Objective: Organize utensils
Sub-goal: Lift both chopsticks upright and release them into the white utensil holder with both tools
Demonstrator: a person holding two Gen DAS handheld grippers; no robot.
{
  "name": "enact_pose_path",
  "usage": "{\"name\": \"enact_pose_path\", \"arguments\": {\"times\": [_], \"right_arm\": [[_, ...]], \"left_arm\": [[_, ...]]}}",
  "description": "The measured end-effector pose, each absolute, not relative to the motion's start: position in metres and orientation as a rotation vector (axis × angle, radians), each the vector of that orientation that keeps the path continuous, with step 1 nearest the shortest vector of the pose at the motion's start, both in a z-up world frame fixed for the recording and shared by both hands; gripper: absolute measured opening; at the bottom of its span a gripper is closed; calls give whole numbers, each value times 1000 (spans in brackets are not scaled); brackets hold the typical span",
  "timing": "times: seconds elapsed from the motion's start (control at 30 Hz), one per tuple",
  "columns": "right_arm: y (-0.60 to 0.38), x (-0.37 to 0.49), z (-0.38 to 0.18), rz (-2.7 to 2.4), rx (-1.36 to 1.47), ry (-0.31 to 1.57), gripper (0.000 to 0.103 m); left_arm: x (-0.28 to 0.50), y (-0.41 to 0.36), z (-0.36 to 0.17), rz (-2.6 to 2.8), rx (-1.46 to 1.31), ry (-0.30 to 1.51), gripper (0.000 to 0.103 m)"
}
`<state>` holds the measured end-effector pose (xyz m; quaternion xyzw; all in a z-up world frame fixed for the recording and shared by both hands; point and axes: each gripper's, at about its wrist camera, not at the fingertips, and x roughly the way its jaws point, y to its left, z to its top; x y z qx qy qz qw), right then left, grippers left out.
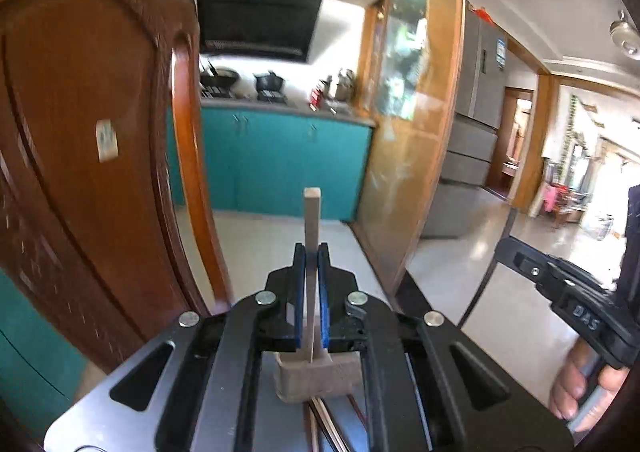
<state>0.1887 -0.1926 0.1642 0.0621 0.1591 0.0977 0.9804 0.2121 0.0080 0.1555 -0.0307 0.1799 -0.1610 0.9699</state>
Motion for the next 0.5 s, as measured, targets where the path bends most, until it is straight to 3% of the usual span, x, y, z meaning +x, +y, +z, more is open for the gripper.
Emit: {"name": "enact_pose_path", "arguments": {"times": [0.23,0.5], "right_arm": [[-184,224,171,75,149,224,7],[-189,271,118,21,191,300,7]], "left_arm": [[238,-12,122,-256,-48,383,7],[263,-7,77,-217,-65,498,7]]}}
